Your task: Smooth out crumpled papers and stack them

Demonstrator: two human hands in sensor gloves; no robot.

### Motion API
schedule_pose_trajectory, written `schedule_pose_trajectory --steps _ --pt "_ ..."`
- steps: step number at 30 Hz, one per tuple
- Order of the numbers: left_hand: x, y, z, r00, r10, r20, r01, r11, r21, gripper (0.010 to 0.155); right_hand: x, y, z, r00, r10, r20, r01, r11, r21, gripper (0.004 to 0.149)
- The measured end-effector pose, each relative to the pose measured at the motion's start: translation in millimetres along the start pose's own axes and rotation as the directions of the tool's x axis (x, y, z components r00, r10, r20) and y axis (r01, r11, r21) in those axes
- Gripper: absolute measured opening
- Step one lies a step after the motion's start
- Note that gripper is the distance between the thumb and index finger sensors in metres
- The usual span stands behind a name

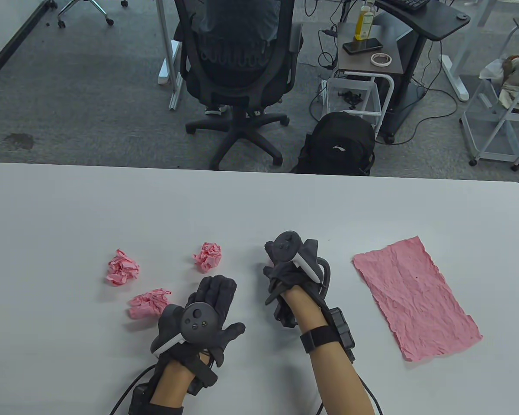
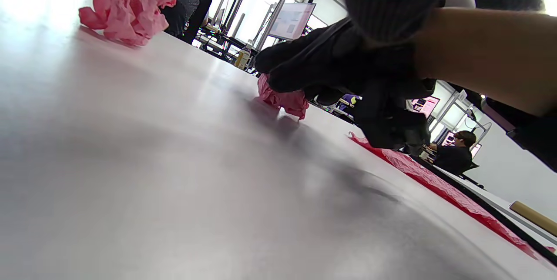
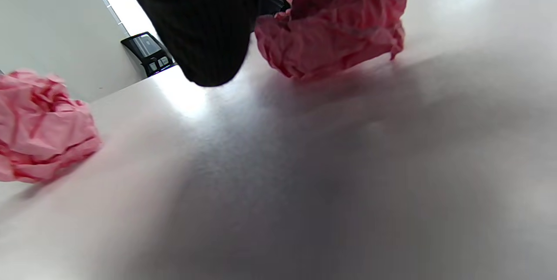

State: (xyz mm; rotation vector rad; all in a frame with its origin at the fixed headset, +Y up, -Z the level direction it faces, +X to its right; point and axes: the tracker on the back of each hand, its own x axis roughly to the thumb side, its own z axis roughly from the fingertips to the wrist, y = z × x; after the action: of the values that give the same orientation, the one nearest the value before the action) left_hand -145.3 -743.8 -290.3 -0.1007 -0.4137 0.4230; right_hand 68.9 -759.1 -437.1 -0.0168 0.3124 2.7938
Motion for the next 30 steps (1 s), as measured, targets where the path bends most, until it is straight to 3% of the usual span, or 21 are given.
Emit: schedule_pose_trajectory --steps 5,9,14,18,21,23,30 --pt "-1 -1 -1 1.000 0.015 0.002 -0.015 1.000 -0.008 0.093 -16 -1 -8 0.998 0.008 -0.061 -0.011 0.999 -0.044 0.063" --pt "-7 -2 -1 0.999 0.036 -0.005 -0.036 0.999 0.000 0.092 -14 -16 1 0.996 0.087 -0.012 -0.087 0.988 -0.130 0.054" --pt "-11 -1 0 0.996 0.083 -0.013 -0.083 0.997 0.011 0.090 -9 -37 39 0.986 -0.010 0.166 0.045 0.977 -0.207 0.053" --pt "-7 -1 0 0.994 0.106 0.008 -0.107 0.994 0.037 0.088 -12 -43 82 0.939 -0.088 0.332 0.172 0.957 -0.232 0.050" --pt "-2 0 1 0.994 0.097 0.040 -0.100 0.993 0.067 0.082 -22 -36 107 0.864 -0.275 0.421 0.378 0.907 -0.184 0.047" --pt "3 -1 2 0.991 0.110 0.075 -0.117 0.989 0.092 0.079 -27 -27 120 0.784 -0.396 0.478 0.493 0.865 -0.093 0.046" --pt "33 -5 6 0.958 0.188 0.215 -0.219 0.967 0.130 0.085 -30 -9 154 0.525 -0.604 0.599 0.689 0.715 0.117 0.050"
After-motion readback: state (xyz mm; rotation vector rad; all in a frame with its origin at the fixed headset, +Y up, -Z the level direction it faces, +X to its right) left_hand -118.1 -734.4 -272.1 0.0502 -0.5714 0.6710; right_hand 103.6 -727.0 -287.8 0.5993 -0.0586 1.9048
